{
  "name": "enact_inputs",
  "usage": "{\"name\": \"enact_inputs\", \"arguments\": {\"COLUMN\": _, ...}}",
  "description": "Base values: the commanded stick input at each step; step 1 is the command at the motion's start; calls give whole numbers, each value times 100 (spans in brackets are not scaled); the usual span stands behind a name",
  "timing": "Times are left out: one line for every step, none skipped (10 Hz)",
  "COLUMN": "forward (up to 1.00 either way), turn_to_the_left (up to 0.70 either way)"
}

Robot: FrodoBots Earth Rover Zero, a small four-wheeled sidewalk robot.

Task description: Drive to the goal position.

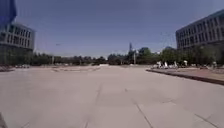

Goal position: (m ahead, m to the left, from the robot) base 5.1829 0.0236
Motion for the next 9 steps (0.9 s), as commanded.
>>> {"name": "enact_inputs", "arguments": {"forward": 100, "turn_to_the_left": -33}}
{"name": "enact_inputs", "arguments": {"forward": 100, "turn_to_the_left": -40}}
{"name": "enact_inputs", "arguments": {"forward": 100, "turn_to_the_left": -40}}
{"name": "enact_inputs", "arguments": {"forward": 100, "turn_to_the_left": -21}}
{"name": "enact_inputs", "arguments": {"forward": 100, "turn_to_the_left": 0}}
{"name": "enact_inputs", "arguments": {"forward": 100, "turn_to_the_left": 0}}
{"name": "enact_inputs", "arguments": {"forward": 100, "turn_to_the_left": 0}}
{"name": "enact_inputs", "arguments": {"forward": 100, "turn_to_the_left": 0}}
{"name": "enact_inputs", "arguments": {"forward": 100, "turn_to_the_left": 0}}
